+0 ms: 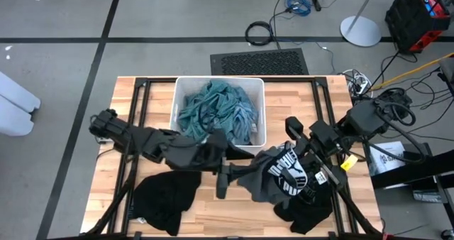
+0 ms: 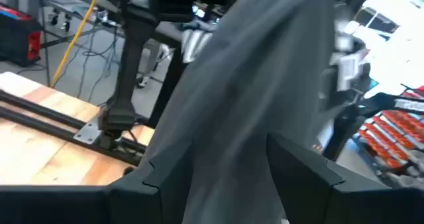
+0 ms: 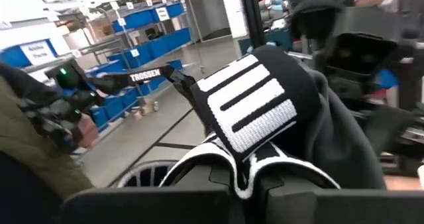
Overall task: Sort clothes
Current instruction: Put the gray boxer into the white laundry bin
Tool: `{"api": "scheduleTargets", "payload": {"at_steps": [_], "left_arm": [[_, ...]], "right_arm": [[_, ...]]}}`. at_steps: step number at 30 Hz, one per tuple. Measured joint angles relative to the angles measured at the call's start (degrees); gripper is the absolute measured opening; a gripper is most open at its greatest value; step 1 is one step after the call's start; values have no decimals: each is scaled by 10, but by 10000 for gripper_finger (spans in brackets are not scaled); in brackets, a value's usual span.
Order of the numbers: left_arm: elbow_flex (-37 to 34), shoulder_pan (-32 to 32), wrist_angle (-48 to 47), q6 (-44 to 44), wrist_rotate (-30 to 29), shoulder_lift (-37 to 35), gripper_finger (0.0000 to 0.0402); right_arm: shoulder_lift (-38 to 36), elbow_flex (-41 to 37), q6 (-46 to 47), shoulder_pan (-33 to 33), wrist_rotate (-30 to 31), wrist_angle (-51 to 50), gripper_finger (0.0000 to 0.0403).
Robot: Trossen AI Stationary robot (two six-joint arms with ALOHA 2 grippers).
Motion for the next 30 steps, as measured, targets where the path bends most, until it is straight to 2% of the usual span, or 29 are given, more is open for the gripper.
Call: {"api": "scheduleTargets", "payload": {"at_steps": [4,7,10,17,22,27,30], "left_arm": [[0,10,11,28,3,16,198],[0,14,28,69,30,30,198],[0,22,51,92,95,43,198],[0,36,86,102,230,51,198],[0,46,79,100,236,46,198],[0,63,-15,56,212,38,198],[0,73,-23,56,210,37,198]], "right_arm": [[4,0,30,0,-21,1,0],[13,0,38,0,-2,10,0],[24,0,48,-5,33,22,0],[33,0,70,-17,52,33,0],[27,0,87,-8,51,20,0],[22,0,99,18,48,-14,0],[20,0,101,27,53,-19,0]]}}
